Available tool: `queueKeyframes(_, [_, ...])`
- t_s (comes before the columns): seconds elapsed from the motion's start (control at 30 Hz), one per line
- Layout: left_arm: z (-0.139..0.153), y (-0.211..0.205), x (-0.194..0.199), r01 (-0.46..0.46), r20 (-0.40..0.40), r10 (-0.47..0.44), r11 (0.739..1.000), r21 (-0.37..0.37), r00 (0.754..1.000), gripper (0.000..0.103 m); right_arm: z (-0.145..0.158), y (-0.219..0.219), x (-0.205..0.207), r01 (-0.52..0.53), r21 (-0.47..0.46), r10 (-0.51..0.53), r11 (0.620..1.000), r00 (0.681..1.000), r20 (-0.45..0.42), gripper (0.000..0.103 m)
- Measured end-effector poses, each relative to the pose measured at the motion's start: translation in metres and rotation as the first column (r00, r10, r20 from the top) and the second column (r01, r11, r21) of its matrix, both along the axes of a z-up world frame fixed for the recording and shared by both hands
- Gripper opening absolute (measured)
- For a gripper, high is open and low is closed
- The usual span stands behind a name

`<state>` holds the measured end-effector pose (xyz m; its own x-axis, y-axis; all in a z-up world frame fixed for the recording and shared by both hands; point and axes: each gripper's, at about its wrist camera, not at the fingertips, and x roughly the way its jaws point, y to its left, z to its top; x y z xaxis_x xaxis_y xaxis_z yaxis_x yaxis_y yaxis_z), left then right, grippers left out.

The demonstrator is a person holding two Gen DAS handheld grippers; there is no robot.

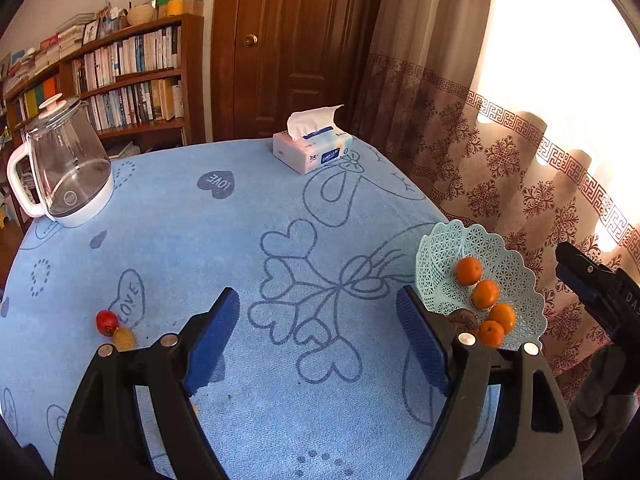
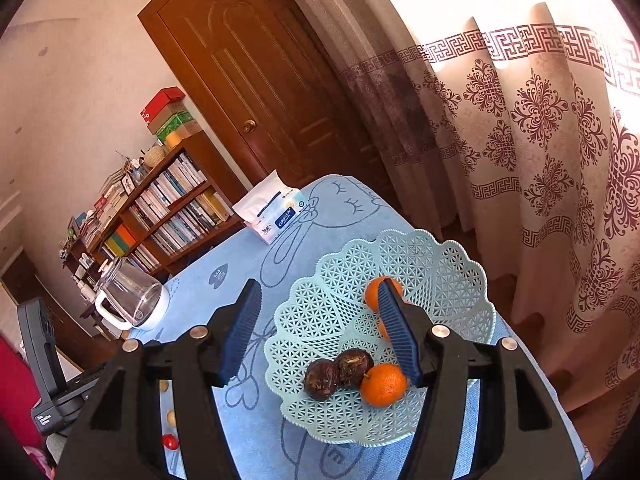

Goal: Organize fruits
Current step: 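Withdraw both tools from the basket toward the tomatoes, then grasp a red cherry tomato with the left tool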

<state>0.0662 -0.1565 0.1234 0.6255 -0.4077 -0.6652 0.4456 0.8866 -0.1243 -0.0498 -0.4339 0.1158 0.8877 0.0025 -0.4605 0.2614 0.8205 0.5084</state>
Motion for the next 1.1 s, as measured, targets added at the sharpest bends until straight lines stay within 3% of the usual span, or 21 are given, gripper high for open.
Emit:
queueKeyframes(0.2, [0.002, 0.047, 0.013, -0.094, -0.021, 0.093, 0.995, -0.023, 0.995, 0.08, 0.001, 0.007, 0.001, -0.02, -0.004, 0.02, 1.0, 1.0, 0.004, 0.063])
queueKeyframes(0.27, [0.001, 0.062, 0.017, -0.125, -0.033, 0.124, 0.992, -0.033, 0.992, 0.08, 0.002, 0.01, -0.001, -0.03, -0.002, 0.03, 1.0, 0.999, 0.015, 0.073])
queueKeyframes(0.37, [0.001, 0.082, 0.024, -0.166, -0.043, 0.165, 0.985, -0.04, 0.985, 0.08, 0.005, 0.016, -0.003, -0.045, -0.008, 0.045, 0.999, 0.998, 0.035, 0.078])
queueKeyframes(0.43, [0.001, 0.094, 0.027, -0.196, -0.047, 0.194, 0.98, -0.042, 0.98, 0.08, 0.007, 0.019, -0.005, -0.054, -0.005, 0.054, 0.999, 0.997, 0.049, 0.092])
queueKeyframes(0.73, [-0.008, 0.127, 0.042, -0.274, -0.081, 0.27, 0.961, -0.042, 0.959, 0.08, 0.008, 0.037, -0.003, -0.106, -0.019, 0.107, 0.994, 0.992, 0.06, 0.092])
queueKeyframes(1.1, [-0.046, 0.158, 0.074, -0.359, -0.199, 0.346, 0.933, -0.032, 0.917, 0.08, 0.005, 0.07, 0.005, -0.209, -0.074, 0.212, 0.975, 0.977, 0.031, 0.092])
